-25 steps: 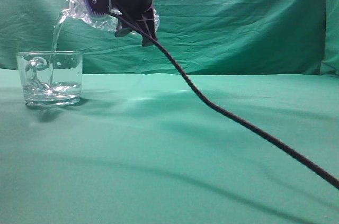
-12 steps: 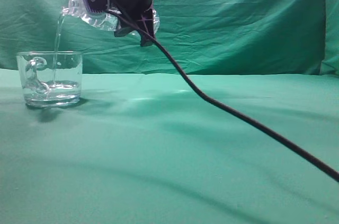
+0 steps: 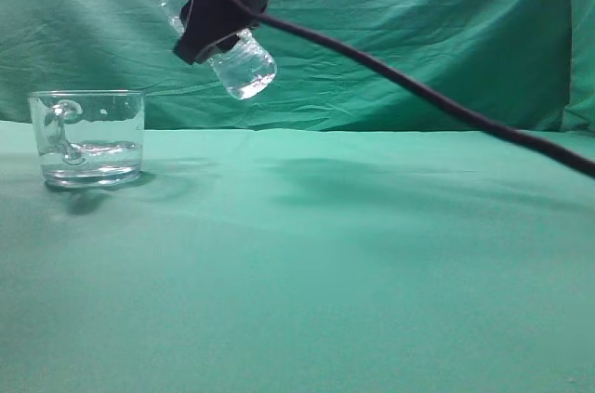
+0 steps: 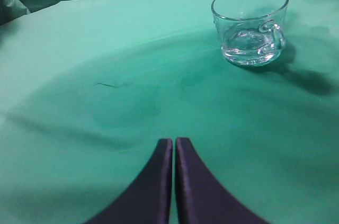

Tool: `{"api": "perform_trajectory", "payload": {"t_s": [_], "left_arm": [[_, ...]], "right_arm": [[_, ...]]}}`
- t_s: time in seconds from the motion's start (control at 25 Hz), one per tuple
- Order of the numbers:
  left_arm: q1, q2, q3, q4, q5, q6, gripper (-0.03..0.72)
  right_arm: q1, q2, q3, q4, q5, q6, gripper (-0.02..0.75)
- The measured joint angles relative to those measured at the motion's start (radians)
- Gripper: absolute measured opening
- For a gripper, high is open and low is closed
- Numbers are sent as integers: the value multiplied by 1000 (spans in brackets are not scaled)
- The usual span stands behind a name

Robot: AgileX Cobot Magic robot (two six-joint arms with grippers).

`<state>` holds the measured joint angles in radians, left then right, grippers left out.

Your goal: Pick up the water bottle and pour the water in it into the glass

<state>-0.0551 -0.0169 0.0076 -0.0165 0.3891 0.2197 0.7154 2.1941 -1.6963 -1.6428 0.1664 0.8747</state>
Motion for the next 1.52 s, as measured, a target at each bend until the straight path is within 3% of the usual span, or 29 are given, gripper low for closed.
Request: {"api": "perform_trajectory", "payload": {"t_s": [0.16,0.36,0.6,0.72,0.88,1.24,1.52], "left_arm": [[0,0,0,0,0,0,0],[0,0,0,0,0,0,0],[0,0,0,0,0,0,0],[-2,0,0,0,0,0,0],[-2,0,0,0,0,0,0],[-2,0,0,0,0,0,0],[-2,0,0,0,0,0,0]], "right_arm": [[0,0,0,37,0,276,310],[0,-83,0,417,101,330,310],[0,-232,0,778,544,31,310],[0,-281,0,902,640,-124,310],[0,-332,0,971,650,-188,310],[0,-488,7,998,680,-209,310],[0,-658,254,992,537,-220,310]]}}
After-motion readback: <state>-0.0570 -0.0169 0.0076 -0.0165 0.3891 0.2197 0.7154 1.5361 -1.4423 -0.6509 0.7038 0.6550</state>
